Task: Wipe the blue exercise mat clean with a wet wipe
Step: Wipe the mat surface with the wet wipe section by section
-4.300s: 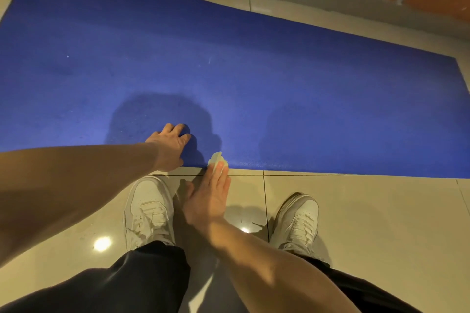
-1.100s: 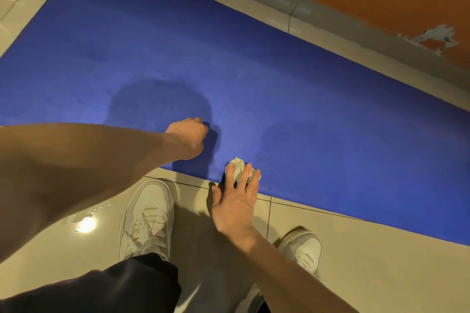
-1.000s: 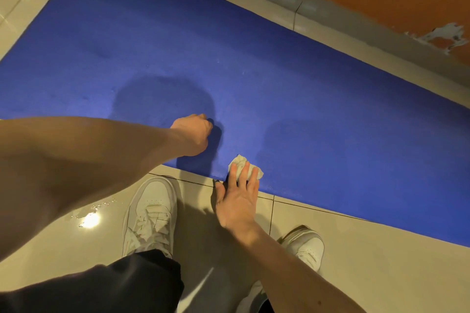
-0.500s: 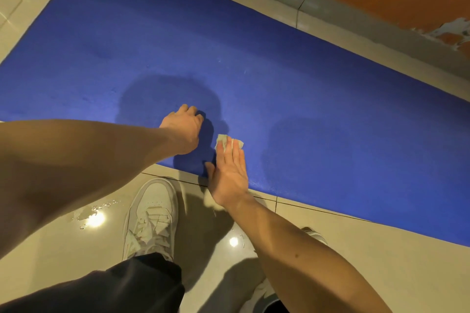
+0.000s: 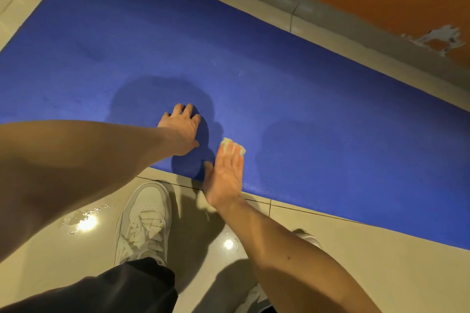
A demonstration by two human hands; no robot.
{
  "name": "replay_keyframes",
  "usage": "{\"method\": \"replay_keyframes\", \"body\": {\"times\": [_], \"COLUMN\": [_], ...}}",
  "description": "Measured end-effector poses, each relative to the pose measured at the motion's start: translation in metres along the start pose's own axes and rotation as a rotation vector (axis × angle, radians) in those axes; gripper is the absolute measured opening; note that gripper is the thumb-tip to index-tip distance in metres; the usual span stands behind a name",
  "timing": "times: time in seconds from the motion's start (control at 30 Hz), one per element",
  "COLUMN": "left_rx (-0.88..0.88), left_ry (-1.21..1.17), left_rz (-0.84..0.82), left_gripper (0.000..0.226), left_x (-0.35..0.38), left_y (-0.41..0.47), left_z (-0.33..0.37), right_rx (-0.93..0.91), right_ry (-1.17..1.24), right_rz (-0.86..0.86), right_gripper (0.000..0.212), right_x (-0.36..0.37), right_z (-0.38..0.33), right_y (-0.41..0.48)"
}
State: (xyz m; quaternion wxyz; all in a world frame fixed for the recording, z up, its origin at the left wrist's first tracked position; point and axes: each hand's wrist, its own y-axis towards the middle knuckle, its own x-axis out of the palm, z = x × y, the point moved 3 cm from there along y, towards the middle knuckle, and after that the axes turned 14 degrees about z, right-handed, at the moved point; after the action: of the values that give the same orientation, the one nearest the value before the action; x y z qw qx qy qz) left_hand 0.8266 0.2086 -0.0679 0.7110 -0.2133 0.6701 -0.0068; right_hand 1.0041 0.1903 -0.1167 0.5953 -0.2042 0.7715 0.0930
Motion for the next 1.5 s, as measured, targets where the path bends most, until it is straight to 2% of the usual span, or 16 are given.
{"method": "replay_keyframes", "body": {"times": [0.17,0.23,0.33,0.47,0.53,0.63,0.77,0.9,0.97,1.03,1.1,1.2,1.3,1.37,1.43,1.5], "left_rx": [-0.016,-0.022,-0.031,-0.031,-0.034,-0.041,-0.039,-0.054,-0.045,-0.028,-0.021,-0.020,-0.024,-0.059,-0.090,-0.089], "left_ry": [-0.022,-0.032,-0.041,-0.049,-0.044,-0.053,-0.046,-0.053,-0.041,-0.022,-0.002,0.030,0.048,0.049,0.016,-0.003], "left_rz": [-0.009,-0.016,-0.020,-0.010,0.001,0.009,-0.005,-0.060,-0.076,-0.072,-0.059,-0.031,-0.013,-0.026,-0.062,-0.077], "left_gripper": [0.081,0.082,0.083,0.083,0.081,0.080,0.081,0.084,0.087,0.087,0.087,0.089,0.097,0.104,0.108,0.108], "left_x": [-0.001,0.000,-0.001,-0.004,-0.004,-0.004,-0.003,0.001,0.002,0.002,0.002,0.000,0.000,0.002,0.005,0.006], "left_y": [0.003,0.004,0.008,0.017,0.021,0.026,0.031,0.034,0.034,0.034,0.035,0.037,0.041,0.044,0.044,0.044], "left_z": [0.000,-0.002,-0.003,-0.004,-0.004,-0.004,-0.004,-0.007,-0.009,-0.009,-0.009,-0.010,-0.010,-0.012,-0.014,-0.016], "right_rx": [-0.167,-0.041,0.168,0.293,0.184,-0.044,-0.262,0.002,0.180,0.326,0.375,0.180,-0.070,-0.191,-0.238,-0.136], "right_ry": [-0.091,-0.152,-0.258,-0.169,-0.088,-0.002,-0.080,-0.198,-0.251,-0.230,-0.164,-0.053,-0.024,-0.067,-0.099,-0.153], "right_rz": [-0.023,0.010,-0.076,-0.018,0.037,0.013,-0.030,0.024,-0.036,-0.060,-0.024,0.078,0.004,-0.027,-0.023,0.016], "right_gripper": [0.068,0.068,0.069,0.073,0.074,0.070,0.066,0.067,0.069,0.070,0.070,0.068,0.065,0.064,0.066,0.068], "right_x": [-0.019,-0.030,-0.040,-0.031,-0.018,-0.005,-0.013,-0.037,-0.042,-0.045,-0.040,-0.027,-0.011,-0.009,-0.017,-0.029], "right_z": [0.029,0.069,0.112,0.091,0.054,0.005,0.022,0.093,0.118,0.121,0.103,0.045,-0.001,-0.001,0.023,0.062], "right_y": [0.010,0.023,0.035,0.041,0.039,0.031,0.042,0.067,0.078,0.085,0.091,0.086,0.076,0.077,0.083,0.093]}}
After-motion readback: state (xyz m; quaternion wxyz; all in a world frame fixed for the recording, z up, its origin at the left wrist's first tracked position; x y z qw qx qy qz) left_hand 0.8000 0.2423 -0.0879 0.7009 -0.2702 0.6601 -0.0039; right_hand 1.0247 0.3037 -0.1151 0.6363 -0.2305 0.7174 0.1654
